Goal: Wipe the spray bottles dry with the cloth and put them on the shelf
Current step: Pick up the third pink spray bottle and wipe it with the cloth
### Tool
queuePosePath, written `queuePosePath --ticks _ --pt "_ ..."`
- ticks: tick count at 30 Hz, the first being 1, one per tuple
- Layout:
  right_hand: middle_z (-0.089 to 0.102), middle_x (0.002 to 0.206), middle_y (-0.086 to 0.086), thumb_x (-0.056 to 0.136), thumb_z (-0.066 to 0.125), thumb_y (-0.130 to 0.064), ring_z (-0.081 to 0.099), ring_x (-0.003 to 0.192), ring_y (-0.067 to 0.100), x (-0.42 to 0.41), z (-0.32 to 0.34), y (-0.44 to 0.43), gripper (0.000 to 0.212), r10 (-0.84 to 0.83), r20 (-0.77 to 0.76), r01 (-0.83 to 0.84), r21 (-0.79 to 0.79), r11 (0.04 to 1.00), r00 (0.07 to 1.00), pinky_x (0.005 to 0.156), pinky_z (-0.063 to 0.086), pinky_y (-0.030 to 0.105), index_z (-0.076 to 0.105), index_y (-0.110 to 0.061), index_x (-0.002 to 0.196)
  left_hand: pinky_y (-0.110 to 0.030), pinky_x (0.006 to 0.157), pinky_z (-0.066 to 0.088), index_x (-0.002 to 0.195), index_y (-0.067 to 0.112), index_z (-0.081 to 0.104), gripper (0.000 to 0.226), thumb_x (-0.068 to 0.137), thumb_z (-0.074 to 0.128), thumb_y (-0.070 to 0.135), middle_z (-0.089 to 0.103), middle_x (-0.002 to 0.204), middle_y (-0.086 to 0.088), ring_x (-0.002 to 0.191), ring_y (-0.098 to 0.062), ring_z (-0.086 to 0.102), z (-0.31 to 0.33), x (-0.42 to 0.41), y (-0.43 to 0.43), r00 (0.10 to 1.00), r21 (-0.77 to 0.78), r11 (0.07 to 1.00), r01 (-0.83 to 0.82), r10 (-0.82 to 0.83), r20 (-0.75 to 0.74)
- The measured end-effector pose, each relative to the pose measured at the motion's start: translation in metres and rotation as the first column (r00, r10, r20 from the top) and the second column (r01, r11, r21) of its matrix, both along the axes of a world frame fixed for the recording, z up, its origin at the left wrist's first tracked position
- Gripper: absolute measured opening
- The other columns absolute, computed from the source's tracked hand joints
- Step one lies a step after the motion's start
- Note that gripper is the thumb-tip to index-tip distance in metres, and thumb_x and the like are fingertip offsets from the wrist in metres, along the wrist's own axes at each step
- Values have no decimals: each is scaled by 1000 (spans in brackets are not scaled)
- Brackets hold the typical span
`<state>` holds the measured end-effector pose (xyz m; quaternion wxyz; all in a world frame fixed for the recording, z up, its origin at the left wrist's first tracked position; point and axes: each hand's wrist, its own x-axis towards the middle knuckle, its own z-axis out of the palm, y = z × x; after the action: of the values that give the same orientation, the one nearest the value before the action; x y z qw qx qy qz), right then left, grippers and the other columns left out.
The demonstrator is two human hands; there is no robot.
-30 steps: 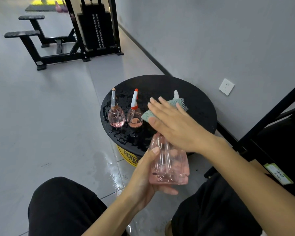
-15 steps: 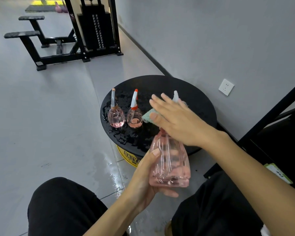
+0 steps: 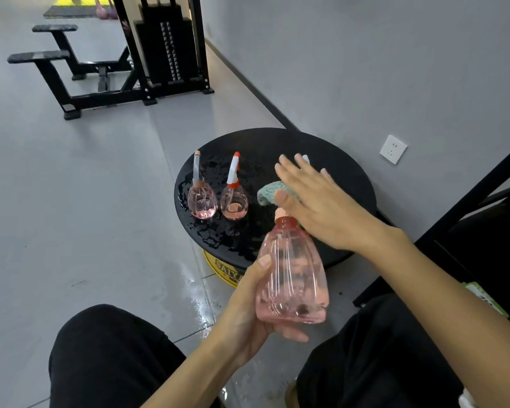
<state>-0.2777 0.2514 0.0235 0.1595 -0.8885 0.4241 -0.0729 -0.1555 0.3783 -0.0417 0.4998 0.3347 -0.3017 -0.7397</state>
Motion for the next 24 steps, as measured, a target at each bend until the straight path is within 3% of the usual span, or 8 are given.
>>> queuePosePath --ticks 2,4,7,10,12,14,24 --pt "-6 162 -11 80 2 -71 -16 146 3 1 -3 -1 88 1 -1 -1 -23 1000 1000 119 -9 36 4 -23 155 -32 49 58 95 42 75 38 83 41 54 75 95 -3 75 -23 72 0 1 0 1000 -1 1000 0 0 12" --pt "-10 161 -13 79 1 -71 -18 145 1 0 -7 8 88 33 14 -33 2 999 999 117 -11 32 0 -25 154 -33 50 59 103 40 72 35 78 57 60 74 102 -5 79 -24 72 0 3 -2 1000 -17 1000 -10 9 -16" --pt "-14 159 -18 80 3 -72 -20 142 -6 -2 -13 28 86 87 101 -97 94 991 991 119 -10 29 -5 -29 153 -35 49 59 114 46 64 56 63 74 65 71 110 -6 82 -27 72 1 9 -5 998 -58 997 -46 43 -49" --pt "-14 159 -20 83 5 -70 -19 141 -9 -6 -16 28 81 75 116 -86 93 992 990 120 -8 30 -4 -30 153 -35 48 59 110 46 66 46 66 71 58 71 110 -5 82 -26 72 0 9 -5 999 -54 998 -34 32 -40" --pt "-12 159 -19 84 4 -69 -19 142 -7 -5 -14 18 81 34 131 -44 73 996 991 120 -7 31 -1 -29 154 -34 48 59 99 44 72 32 72 58 55 73 103 -4 77 -25 72 0 6 -5 1000 -24 1000 -17 16 -24" --pt "-9 160 -16 82 3 -70 -19 143 -3 -3 -10 7 84 -12 147 2 66 998 989 121 -7 35 3 -27 154 -34 48 58 94 40 75 32 74 53 54 75 95 -4 74 -23 73 -1 2 -4 1000 0 1000 5 -5 -12" --pt "-11 159 -20 80 1 -74 -18 142 -9 -6 -17 31 85 67 136 -81 106 991 989 119 -10 30 -1 -31 154 -34 47 59 104 42 71 40 68 67 58 73 106 -5 80 -25 72 0 8 -5 1000 -36 999 -28 28 -2"
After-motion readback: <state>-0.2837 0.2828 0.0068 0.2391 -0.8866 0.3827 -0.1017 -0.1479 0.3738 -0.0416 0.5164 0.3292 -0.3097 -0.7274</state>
